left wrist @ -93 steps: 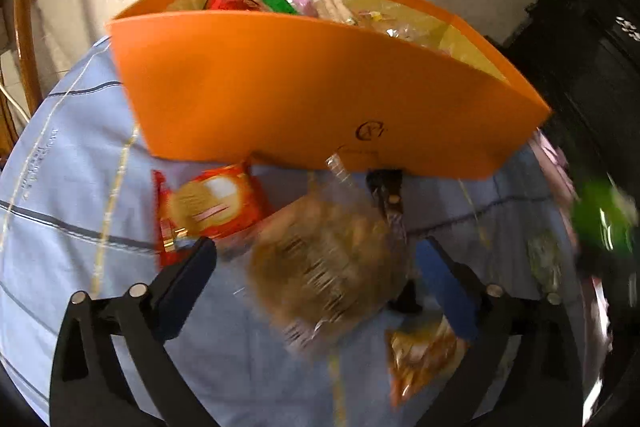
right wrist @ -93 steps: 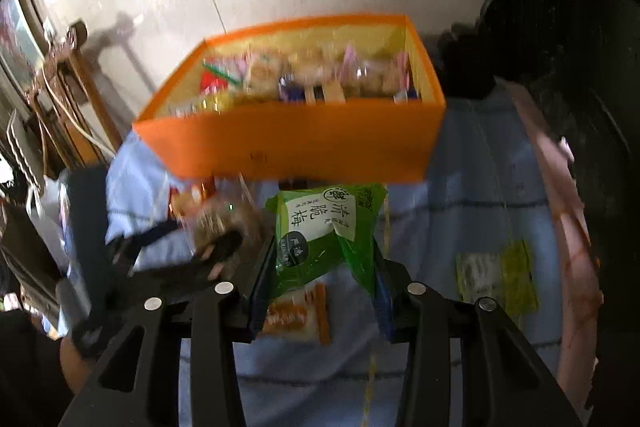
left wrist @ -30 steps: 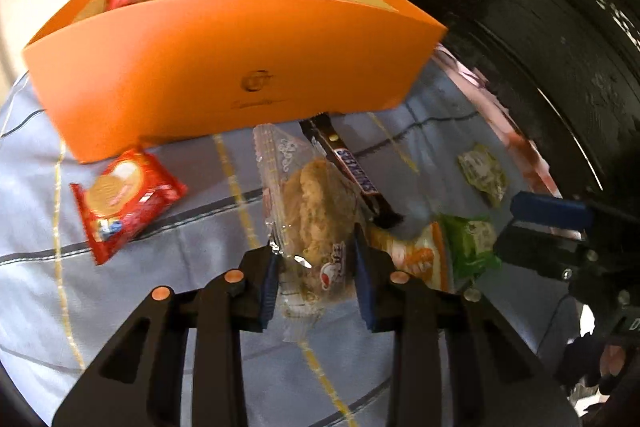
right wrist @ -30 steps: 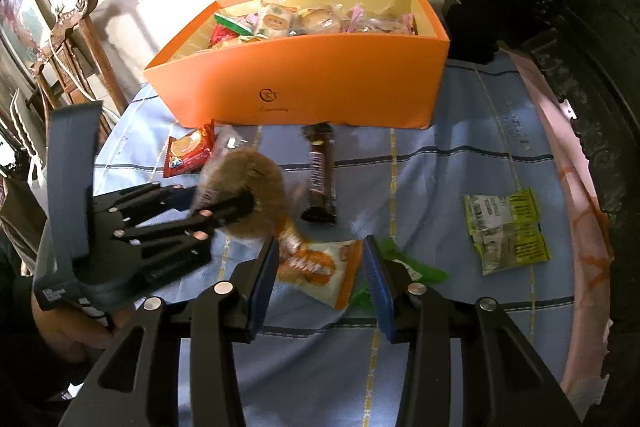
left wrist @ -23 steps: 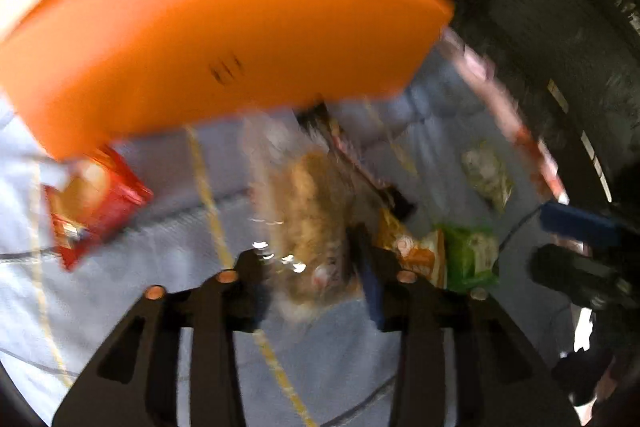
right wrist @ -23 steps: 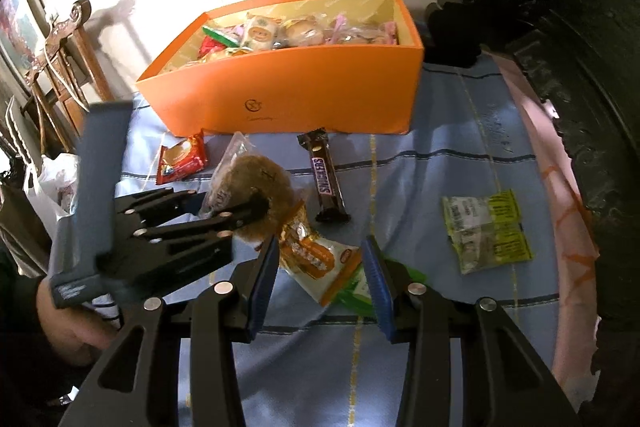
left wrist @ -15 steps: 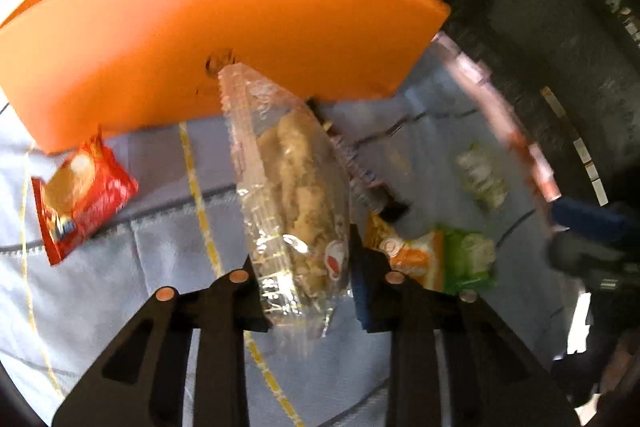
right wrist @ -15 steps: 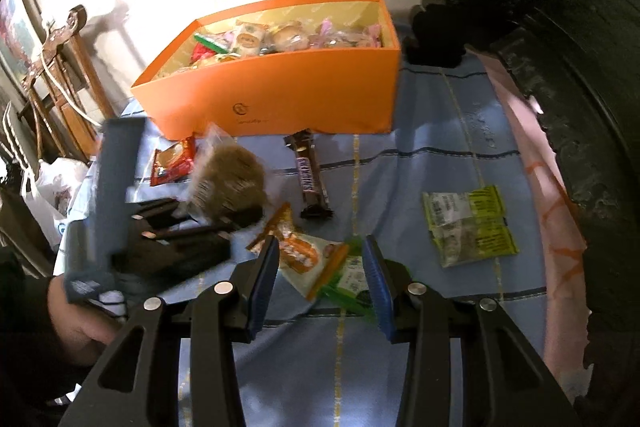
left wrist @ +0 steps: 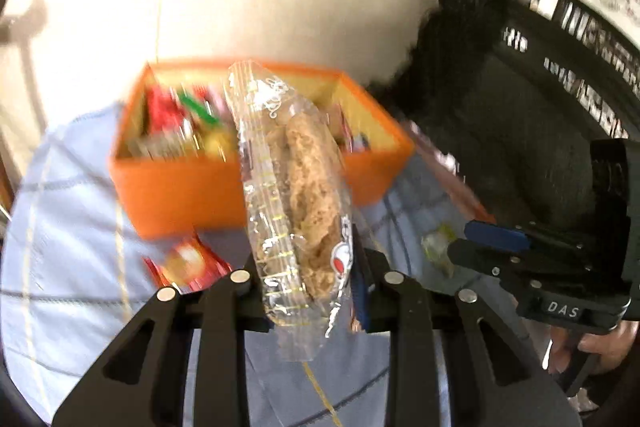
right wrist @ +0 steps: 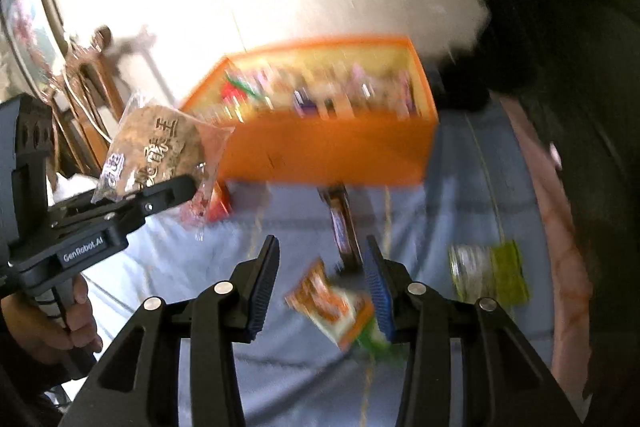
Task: Organize snacks
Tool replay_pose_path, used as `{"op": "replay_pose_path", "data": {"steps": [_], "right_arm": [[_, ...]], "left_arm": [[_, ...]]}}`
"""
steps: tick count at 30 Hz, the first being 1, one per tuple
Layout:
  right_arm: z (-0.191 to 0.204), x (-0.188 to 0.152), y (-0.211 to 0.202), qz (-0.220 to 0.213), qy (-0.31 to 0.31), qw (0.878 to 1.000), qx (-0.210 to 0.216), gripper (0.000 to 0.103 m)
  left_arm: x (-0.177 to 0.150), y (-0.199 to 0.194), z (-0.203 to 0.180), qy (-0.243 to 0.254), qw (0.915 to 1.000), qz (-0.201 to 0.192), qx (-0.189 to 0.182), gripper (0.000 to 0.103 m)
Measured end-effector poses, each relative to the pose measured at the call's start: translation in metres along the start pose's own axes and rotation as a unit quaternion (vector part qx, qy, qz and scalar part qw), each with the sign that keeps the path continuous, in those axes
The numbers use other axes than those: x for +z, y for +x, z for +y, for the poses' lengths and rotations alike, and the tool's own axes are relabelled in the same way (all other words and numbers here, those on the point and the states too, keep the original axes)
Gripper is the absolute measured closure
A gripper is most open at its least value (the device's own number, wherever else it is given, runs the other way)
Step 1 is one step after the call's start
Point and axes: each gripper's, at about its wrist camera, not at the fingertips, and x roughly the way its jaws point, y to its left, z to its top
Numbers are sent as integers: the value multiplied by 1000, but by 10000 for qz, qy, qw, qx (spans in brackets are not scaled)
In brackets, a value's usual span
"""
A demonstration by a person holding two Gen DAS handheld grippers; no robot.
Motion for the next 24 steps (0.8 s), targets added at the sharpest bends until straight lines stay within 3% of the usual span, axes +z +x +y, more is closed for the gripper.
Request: {"op": "replay_pose_path", "data": {"steps": [5, 13, 15, 16, 17, 22, 24], "right_arm": [[12, 54, -29, -757, -186, 9968, 178, 60], [12, 89, -47, -1209, -274, 9920, 254, 60], [6, 86, -38, -914, -292, 9952, 168, 57], [-1, 78, -22, -506, -267, 9984, 32, 41], [-8, 67, -11, -217, -194, 9996, -48, 35], [-74, -28, 56, 1153, 578, 9907, -432, 35], [-77, -63, 70, 1473, 370, 9864, -629, 35]], "left_arm": [[48, -42, 1, 136, 9983, -548, 111, 76], [77, -58, 3, 67, 9967, -783, 185, 76], [73, -55, 4, 17, 9969, -768, 186, 76], [71, -52, 5, 3, 9972, -732, 179, 76], [66, -47, 3, -12, 9975, -683, 184, 76], [32, -35, 11, -198, 9989, -411, 137, 76], [21, -31, 14, -232, 9992, -298, 137, 76]]}}
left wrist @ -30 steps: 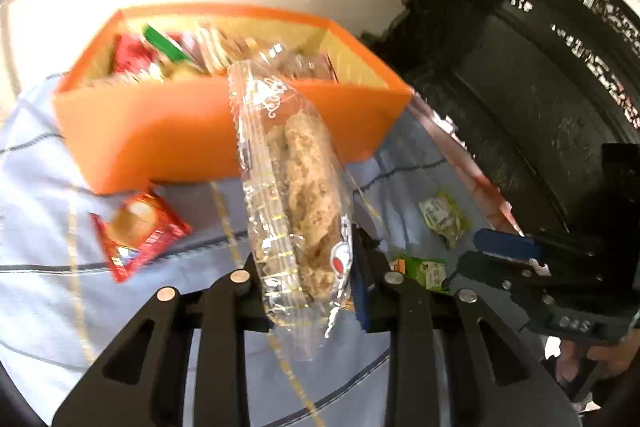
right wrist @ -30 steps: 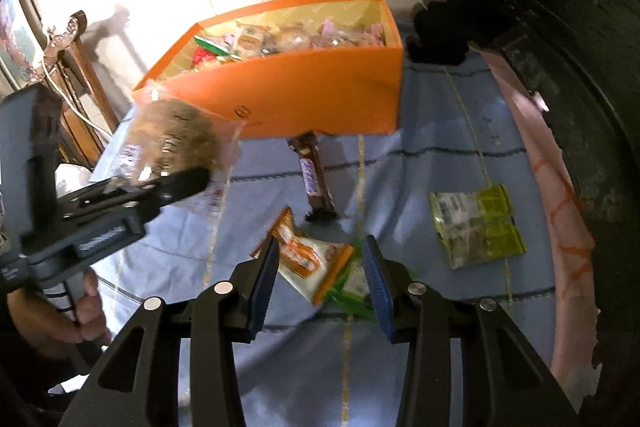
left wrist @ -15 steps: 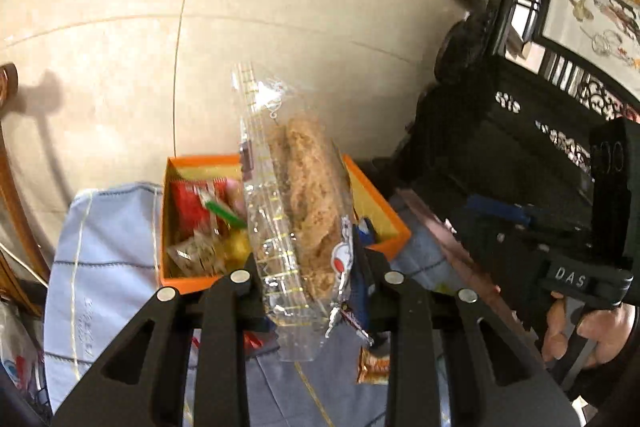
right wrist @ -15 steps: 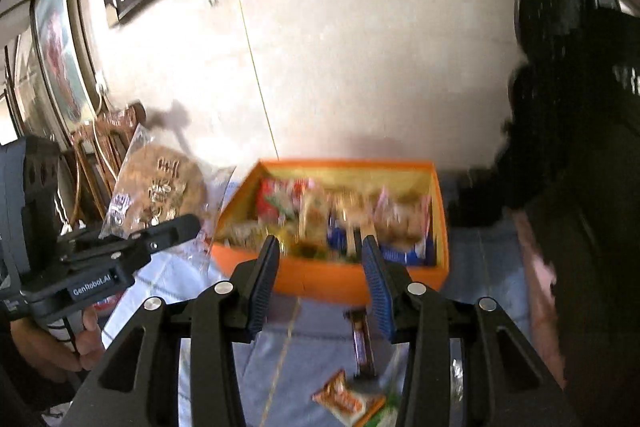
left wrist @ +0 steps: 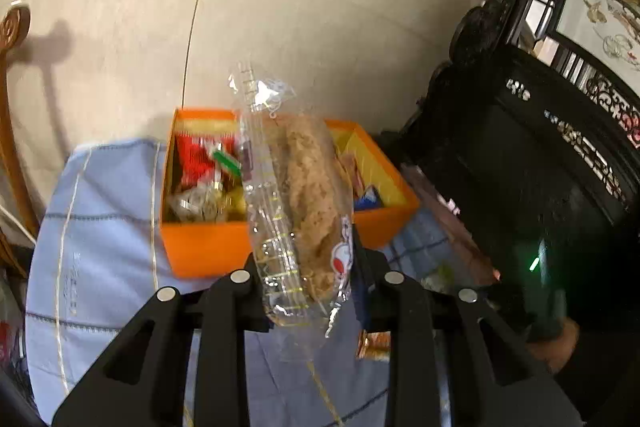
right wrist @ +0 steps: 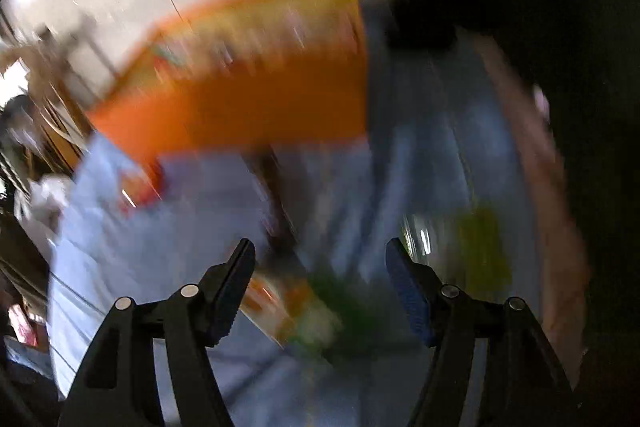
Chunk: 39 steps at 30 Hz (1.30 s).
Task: Organize snacks
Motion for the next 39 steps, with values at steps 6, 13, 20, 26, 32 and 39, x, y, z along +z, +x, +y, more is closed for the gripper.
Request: {"op": "replay_pose_path", "data": {"steps": [6, 13, 20, 26, 32, 39], "right_arm": [[12, -23, 26, 76, -199, 9998, -63, 65], [31, -33, 30, 365, -432, 9982, 173, 64], [39, -58, 31, 190, -469, 9987, -65, 82], [47, -43, -14, -240, -432, 9984, 279, 99], [43, -16, -73, -888, -104, 9913, 963, 99], [25, -33, -51, -314, -162, 9985, 430, 39]], "left_arm": [[-14, 3, 4, -48, 9999, 155, 31, 76], [-18, 3, 0, -76, 9998, 178, 2, 76], [-26, 2, -3, -73, 9996, 269, -34, 76], [-29, -7, 2, -73, 9997, 229, 19, 76], [-26, -12, 1, -57, 9998, 171, -42, 76], [-33, -17, 0, -24, 9997, 196, -109, 76]]}}
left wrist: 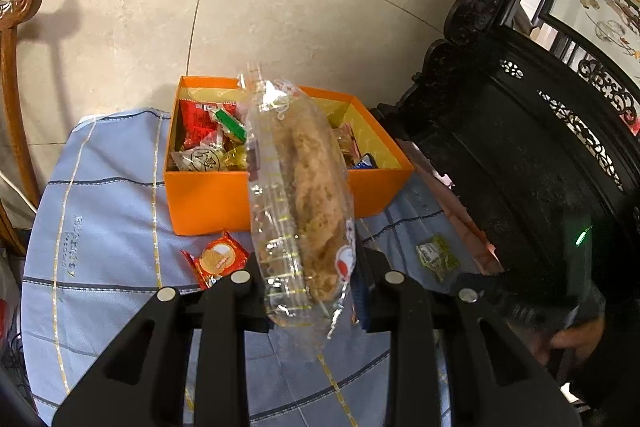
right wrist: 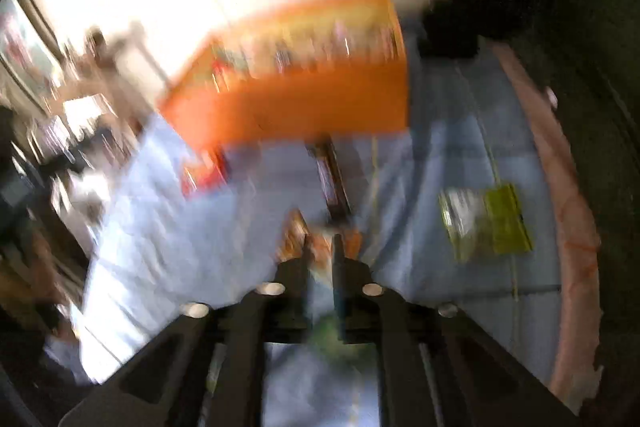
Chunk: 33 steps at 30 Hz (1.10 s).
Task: Organize snacks
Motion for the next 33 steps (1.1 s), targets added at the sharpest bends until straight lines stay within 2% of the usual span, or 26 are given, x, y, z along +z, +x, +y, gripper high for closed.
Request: {"op": "replay_pose_path", "data": {"steps": [1, 4, 6, 7, 8, 10, 11, 14, 17, 21, 22, 23, 24, 26, 27, 29, 33], "right_arm": [[2, -12, 7, 50, -60, 9999, -124, 26], [3, -39, 39, 329, 32, 9995, -9, 27], [6, -46, 54, 325, -33, 9994, -126, 30], [8, -47, 63, 425, -101, 9988, -211, 33], [8, -49, 71, 580, -135, 9979, -236, 46], [13, -51, 73, 564, -345, 9971, -387, 57], [13, -51, 71, 557, -310, 9974, -329, 68], [10, -51, 66, 546, -265, 9976, -339, 68], [10, -53, 63, 566, -332, 9972, -362, 68], [14, -56, 65, 648, -450, 9962, -358, 68], [12, -59, 66, 629, -472, 9962, -362, 67], [11, -59, 66, 609, -461, 9964, -362, 67], [11, -59, 65, 596, -408, 9968, -344, 67], [10, -58, 62, 573, -350, 9973, -287, 68], [9, -58, 58, 537, -322, 9978, -225, 68], [8, -57, 52, 501, -235, 9984, -79, 68], [4, -54, 36, 383, -38, 9990, 218, 68]], "left_arm": [[-3, 0, 0, -7, 10000, 17, -5, 77], [-12, 2, 2, -2, 9999, 118, 5, 77], [-19, 6, 3, -1, 9997, 234, 15, 77], [-23, 8, 2, 3, 9996, 294, 30, 77], [-25, 10, 1, -2, 9994, 341, 20, 77], [-30, 13, 1, -1, 9994, 351, -21, 77], [-33, 16, 1, 36, 9993, 373, 14, 77], [-51, 35, 10, -17, 9971, 742, 178, 77], [-85, 65, 25, 42, 9918, 1196, 457, 77], [-111, 91, 34, -92, 9887, 1376, 583, 64], [-112, 95, 32, -110, 9876, 1444, 606, 51], [-114, 102, 31, -93, 9855, 1548, 685, 46], [-115, 105, 30, -53, 9852, 1553, 724, 45], [-113, 104, 29, 6, 9878, 1442, 588, 71], [-113, 102, 27, 63, 9884, 1403, 569, 77], [-114, 100, 23, 194, 9882, 1478, 343, 77], [-125, 91, 19, 234, 9870, 1574, 211, 77]]}}
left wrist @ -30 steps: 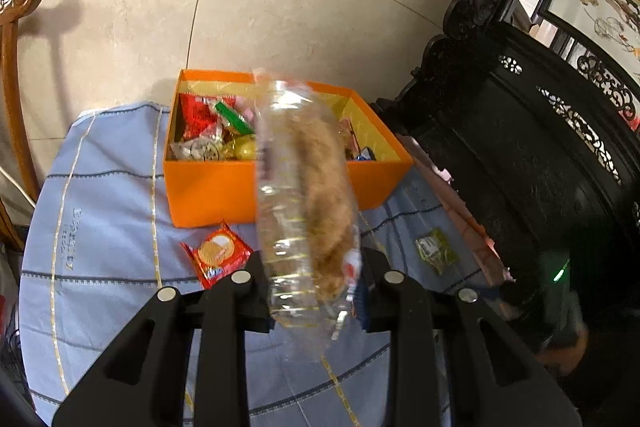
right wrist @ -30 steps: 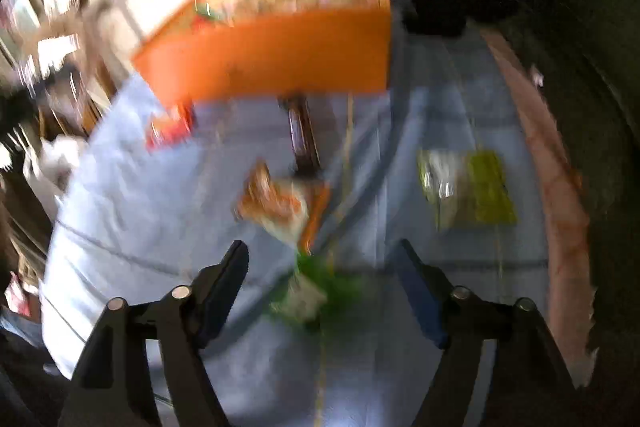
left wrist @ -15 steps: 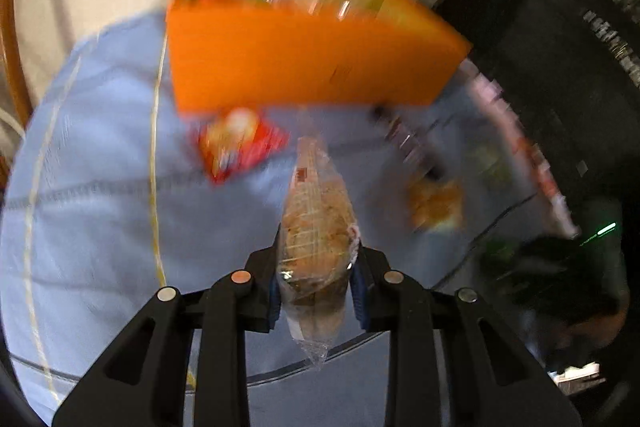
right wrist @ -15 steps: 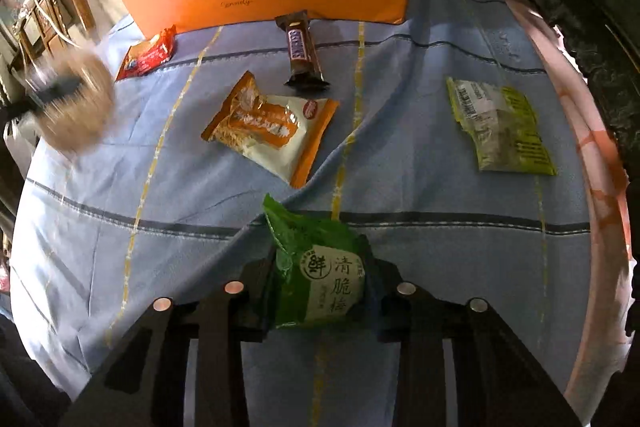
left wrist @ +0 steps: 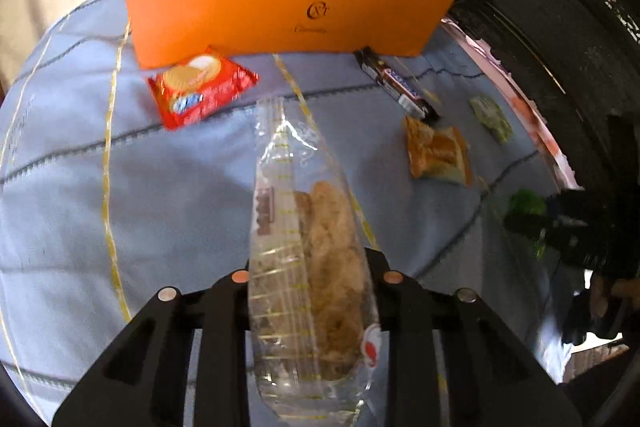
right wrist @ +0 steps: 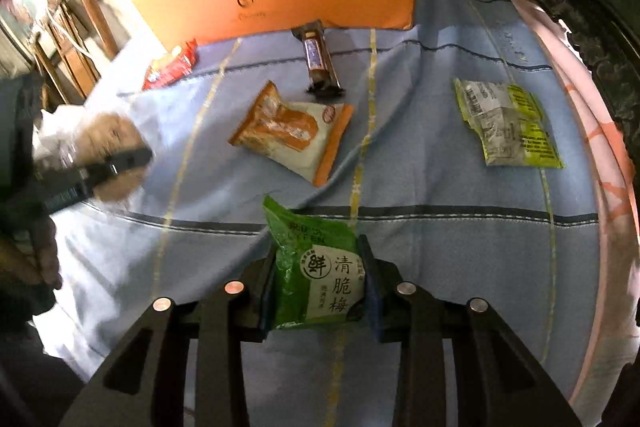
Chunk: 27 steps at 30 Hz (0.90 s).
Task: Organize snacks
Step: 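Lower the cake bag into the box while the right tool drops the green bag in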
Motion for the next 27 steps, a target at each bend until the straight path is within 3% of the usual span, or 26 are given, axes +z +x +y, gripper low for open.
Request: {"op": "replay_pose_path", "data": {"steps": [4, 9, 18, 22, 27], "right_arm": [[5, 4, -28, -302, -8, 9994, 180, 68], [19, 33, -74, -872, -132, 9955, 335, 68], [43, 147, -145, -2148, -182, 9762, 254, 68], [51, 198, -165, -2464, -317, 9685, 173, 68], [46, 260, -165, -2555, -415, 9659, 19, 68]], "left_arm": [[-3, -21, 1, -125, 9997, -181, -135, 77], [19, -62, -7, -157, 9970, -706, -283, 77], [124, -132, -18, -44, 9835, -1790, -264, 77], [176, -150, -23, 87, 9775, -2100, -170, 77], [232, -139, -26, 133, 9762, -2164, -54, 77]]}}
